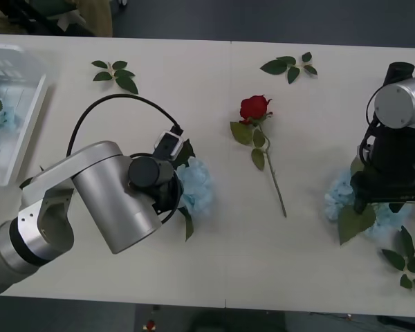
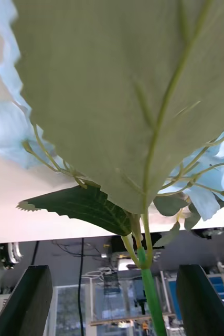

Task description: Put the red flowers into the right box and the blue flowers into the left box

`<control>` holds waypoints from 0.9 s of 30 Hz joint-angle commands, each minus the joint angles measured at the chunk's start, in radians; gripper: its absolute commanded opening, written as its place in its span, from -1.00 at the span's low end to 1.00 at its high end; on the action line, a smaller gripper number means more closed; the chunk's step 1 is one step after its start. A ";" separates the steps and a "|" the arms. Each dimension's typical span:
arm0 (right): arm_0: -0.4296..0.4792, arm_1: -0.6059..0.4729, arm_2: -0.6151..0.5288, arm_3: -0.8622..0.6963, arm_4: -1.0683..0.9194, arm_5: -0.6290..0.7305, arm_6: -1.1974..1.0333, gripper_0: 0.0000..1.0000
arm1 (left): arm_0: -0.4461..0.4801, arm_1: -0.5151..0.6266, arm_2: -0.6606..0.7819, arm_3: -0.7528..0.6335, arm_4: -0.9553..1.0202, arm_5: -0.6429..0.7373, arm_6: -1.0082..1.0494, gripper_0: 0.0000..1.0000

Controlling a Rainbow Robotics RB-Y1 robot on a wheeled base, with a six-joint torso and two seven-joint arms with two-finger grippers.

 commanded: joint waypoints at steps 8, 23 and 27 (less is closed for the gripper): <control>0.009 -0.039 0.018 -0.020 0.014 0.002 -0.029 0.31 | 0.028 -0.001 -0.003 0.022 -0.049 -0.009 -0.140 0.70; 0.010 -0.038 0.026 -0.020 0.031 0.002 -0.018 -1.00 | 0.212 0.013 -0.003 0.038 -0.233 -0.172 -0.494 0.71; 0.010 -0.039 0.027 -0.020 0.035 0.002 -0.012 -1.00 | 0.203 -0.004 -0.003 0.054 -0.192 -0.184 -0.521 0.70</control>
